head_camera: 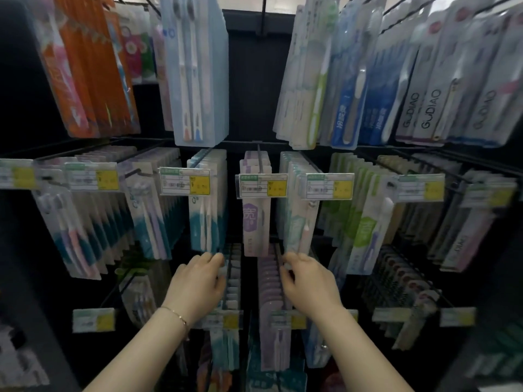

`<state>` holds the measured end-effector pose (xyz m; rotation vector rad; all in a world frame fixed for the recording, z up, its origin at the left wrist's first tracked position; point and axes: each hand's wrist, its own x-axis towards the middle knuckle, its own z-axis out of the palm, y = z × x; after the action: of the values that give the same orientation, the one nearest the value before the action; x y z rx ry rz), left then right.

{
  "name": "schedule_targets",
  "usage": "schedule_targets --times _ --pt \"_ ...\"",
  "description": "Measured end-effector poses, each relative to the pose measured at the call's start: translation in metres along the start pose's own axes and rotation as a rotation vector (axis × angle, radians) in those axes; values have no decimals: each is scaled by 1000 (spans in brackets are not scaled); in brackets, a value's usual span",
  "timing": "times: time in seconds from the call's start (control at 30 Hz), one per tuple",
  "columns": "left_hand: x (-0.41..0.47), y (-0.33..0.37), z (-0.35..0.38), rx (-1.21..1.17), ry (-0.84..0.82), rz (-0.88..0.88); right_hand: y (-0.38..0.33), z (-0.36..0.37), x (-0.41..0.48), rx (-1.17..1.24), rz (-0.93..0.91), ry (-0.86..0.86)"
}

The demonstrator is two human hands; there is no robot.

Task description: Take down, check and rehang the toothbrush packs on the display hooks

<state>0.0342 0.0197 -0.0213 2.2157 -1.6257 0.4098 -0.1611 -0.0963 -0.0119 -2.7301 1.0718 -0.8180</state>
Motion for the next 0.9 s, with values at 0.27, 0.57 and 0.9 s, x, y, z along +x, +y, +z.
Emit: schedule_targets --times 0.27,0.57,0.9 --pt "8 32 11 -47 -75 77 26 -12 -18 6 88 19" --pt "17 75 29 -93 -56 52 79 -29 -31 1 115 36" --pt "22 148 56 -83 -50 -14 150 -53 -38 29 60 39"
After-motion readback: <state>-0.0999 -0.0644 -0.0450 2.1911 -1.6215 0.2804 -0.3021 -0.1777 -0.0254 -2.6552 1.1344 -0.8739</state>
